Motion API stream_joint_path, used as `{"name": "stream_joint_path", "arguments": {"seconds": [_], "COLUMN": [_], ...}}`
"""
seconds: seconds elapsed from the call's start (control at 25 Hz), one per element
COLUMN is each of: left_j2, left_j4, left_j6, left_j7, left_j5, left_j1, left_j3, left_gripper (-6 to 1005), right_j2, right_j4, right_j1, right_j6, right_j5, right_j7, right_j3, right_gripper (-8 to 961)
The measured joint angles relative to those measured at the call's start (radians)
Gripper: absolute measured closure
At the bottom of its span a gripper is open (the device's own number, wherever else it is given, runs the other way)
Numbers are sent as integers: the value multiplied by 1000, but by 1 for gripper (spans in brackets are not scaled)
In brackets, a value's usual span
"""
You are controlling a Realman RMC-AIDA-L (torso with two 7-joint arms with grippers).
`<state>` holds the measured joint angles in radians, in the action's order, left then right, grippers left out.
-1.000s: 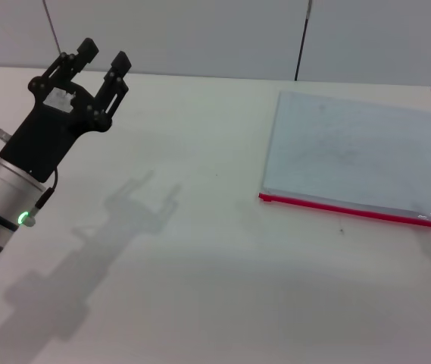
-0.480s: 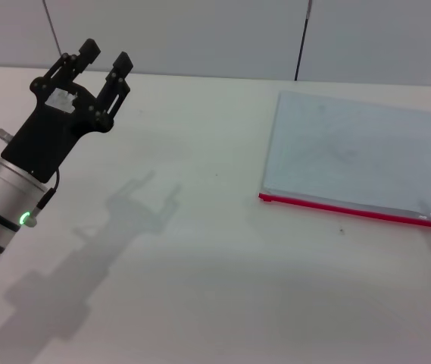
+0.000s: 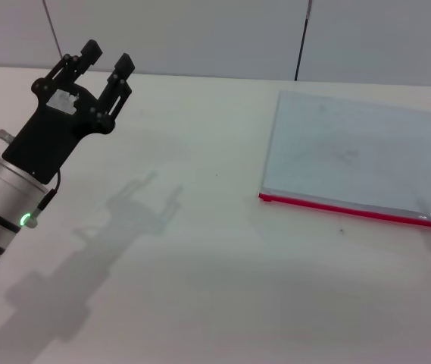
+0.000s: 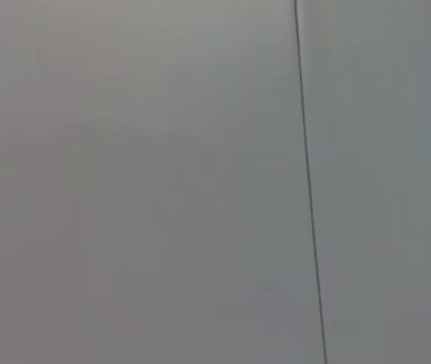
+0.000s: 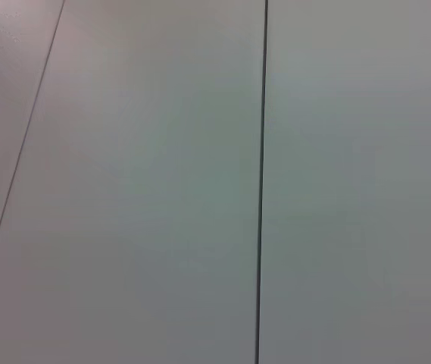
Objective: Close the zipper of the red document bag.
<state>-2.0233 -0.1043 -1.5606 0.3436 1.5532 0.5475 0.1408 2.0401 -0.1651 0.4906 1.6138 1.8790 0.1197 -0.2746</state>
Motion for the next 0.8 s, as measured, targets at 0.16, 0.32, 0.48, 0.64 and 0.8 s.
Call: {"name": "stream_joint_path", "arguments": {"seconds": [0.16, 0.32, 0.48, 0.64, 0.8], "left_j2": [0, 0, 0, 0, 0], "left_j4": [0, 0, 0, 0, 0], "left_j6": [0, -1, -1, -1, -1], "left_j7": [0, 0, 0, 1, 1], "left_j5": [1, 1, 1, 1, 2], "left_j1": [0, 0, 0, 0, 0], "left_j3": [-1, -1, -1, -1, -1], "left_gripper": [473, 473, 473, 473, 473], "right_j2": [0, 0, 0, 0, 0], "right_j4": [-1, -1, -1, -1, -1], "right_j1": [0, 1, 2, 2, 2], "right_j6": [0, 0, 0, 0, 0], "right_j5": [0, 0, 0, 0, 0], "right_j7": [0, 0, 0, 0, 0], "right_j3": [0, 0, 0, 0, 0], "right_gripper": [339, 339, 339, 339, 339]}}
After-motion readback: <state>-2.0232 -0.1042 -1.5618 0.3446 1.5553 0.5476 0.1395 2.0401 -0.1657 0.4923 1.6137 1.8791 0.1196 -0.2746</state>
